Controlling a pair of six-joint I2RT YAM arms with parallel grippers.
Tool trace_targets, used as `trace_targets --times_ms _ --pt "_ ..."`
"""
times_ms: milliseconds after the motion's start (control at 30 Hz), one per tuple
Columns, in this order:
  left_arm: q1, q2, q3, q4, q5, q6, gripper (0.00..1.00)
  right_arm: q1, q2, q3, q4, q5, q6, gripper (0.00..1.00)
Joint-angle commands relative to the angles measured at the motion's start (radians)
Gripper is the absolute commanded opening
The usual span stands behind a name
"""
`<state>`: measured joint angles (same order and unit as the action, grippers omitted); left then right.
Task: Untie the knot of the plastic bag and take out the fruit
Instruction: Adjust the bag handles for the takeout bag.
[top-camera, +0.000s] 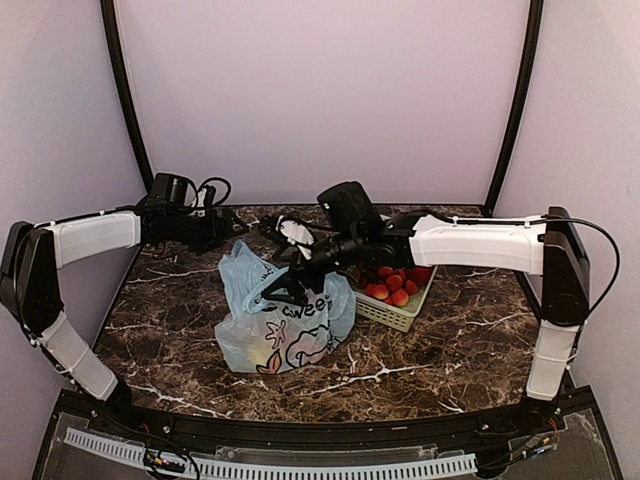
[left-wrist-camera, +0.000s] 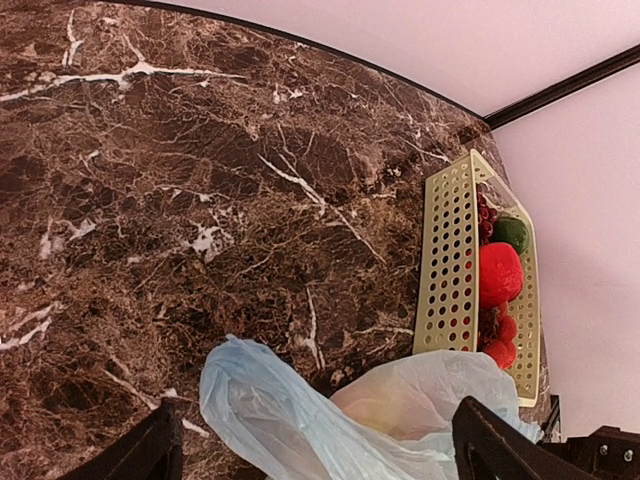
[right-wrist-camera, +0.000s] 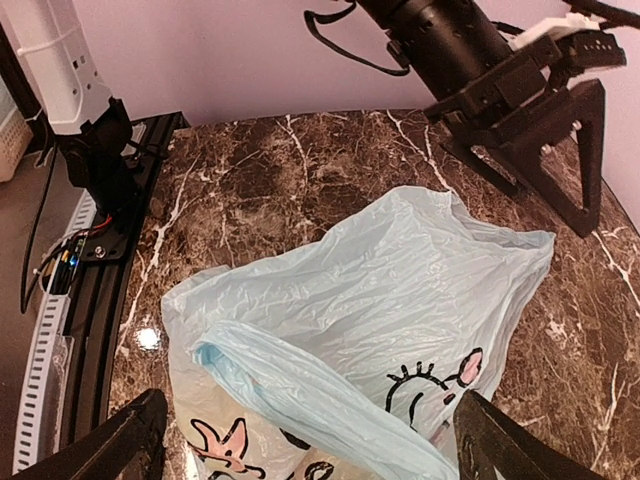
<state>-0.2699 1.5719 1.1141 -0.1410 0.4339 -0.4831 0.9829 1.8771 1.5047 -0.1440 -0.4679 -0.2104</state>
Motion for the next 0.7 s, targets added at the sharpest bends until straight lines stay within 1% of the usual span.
trace_targets --times_ms 0,133,200,333,433,533,633,667 --pt "0.006 0.034 0.007 0.063 0.033 -0.052 0.93 0.008 0.045 0.073 -0.069 -0.025 -0.089 0.96" --pt "0.005 0.057 -0.001 0.094 0.051 -0.073 0.93 0.007 0.090 0.134 -0.128 -0.016 -0.132 0.95" --pt "0.006 0.069 -0.004 0.102 0.061 -0.077 0.93 0.007 0.110 0.157 -0.148 -0.014 -0.146 0.92" --pt "0.005 0.089 -0.014 0.125 0.072 -0.083 0.90 0.007 0.145 0.194 -0.180 -0.012 -0.156 0.80" --pt "0.006 0.108 -0.014 0.121 0.085 -0.082 0.84 0.007 0.164 0.211 -0.196 -0.014 -0.159 0.73" --pt "0.006 0.115 -0.023 0.123 0.091 -0.084 0.80 0.008 0.169 0.212 -0.200 -0.011 -0.158 0.69" --pt "0.005 0.126 -0.039 0.150 0.103 -0.101 0.71 0.008 0.172 0.207 -0.193 -0.015 -0.150 0.63" --pt "0.005 0.128 -0.043 0.159 0.113 -0.106 0.70 0.008 0.174 0.203 -0.189 -0.018 -0.147 0.61"
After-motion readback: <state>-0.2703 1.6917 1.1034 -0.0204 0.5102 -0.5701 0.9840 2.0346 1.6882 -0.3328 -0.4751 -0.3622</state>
